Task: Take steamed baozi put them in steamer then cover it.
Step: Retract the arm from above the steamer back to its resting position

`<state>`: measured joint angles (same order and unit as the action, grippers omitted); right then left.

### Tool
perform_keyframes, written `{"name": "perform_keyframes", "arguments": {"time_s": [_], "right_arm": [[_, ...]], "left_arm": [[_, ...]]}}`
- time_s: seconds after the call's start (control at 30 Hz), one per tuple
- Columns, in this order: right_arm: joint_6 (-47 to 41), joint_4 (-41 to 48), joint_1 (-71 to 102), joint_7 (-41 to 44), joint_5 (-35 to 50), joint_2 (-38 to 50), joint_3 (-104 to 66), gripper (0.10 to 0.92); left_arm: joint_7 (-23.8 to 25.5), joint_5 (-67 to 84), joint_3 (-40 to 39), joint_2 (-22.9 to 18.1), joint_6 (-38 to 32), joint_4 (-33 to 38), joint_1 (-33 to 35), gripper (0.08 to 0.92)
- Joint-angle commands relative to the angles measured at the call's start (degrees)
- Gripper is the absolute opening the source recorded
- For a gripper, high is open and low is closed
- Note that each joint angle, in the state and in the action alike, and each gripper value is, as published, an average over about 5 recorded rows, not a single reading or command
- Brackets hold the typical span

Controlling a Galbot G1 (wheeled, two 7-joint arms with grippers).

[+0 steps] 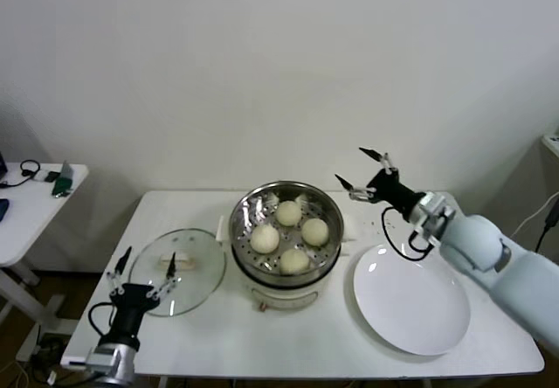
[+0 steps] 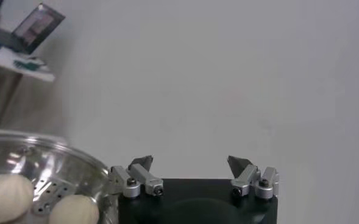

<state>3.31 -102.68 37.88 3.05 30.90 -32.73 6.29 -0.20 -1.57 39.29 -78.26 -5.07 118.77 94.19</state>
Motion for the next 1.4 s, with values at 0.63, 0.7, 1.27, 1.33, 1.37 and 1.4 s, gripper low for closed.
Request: {"name": "perform_keyframes", "arguments": {"time_s": [0.63, 0.7, 1.27, 1.33, 1.37, 1.4], "right_arm": [[-0.19, -6.63, 49.49, 2.00, -10.72, -31.04, -48.29, 0.823], [-0.22, -6.35, 49.58, 2.25, -11.01, -31.08, -48.18, 0.823], [-1.02, -6.60, 49.20, 2.04, -15.58, -32.65, -46.28, 0.823], [-0.93, -6.65, 49.40, 2.10, -15.99, -32.79, -46.42, 0.823], [-0.87, -6.67, 49.47, 2.12, -16.12, -32.87, -46.50, 0.823], [-0.79, -6.70, 49.53, 2.13, -16.20, -32.96, -46.60, 0.823]], "left_arm": [[0.55, -77.08, 0.07, -1.06, 4.51, -5.63, 0.20, 0.823], [-1.22, -77.86, -1.33, -0.89, 4.85, -8.24, -1.54, 0.823], [-4.54, -79.40, -7.61, -0.32, 5.62, -24.53, -15.08, 0.823], [-4.65, -79.49, -7.54, -0.33, 5.73, -25.82, -16.38, 0.823], [-4.66, -79.53, -7.50, -0.34, 5.79, -26.48, -17.04, 0.823], [-4.67, -79.59, -7.46, -0.33, 5.81, -27.07, -17.69, 0.823]]}}
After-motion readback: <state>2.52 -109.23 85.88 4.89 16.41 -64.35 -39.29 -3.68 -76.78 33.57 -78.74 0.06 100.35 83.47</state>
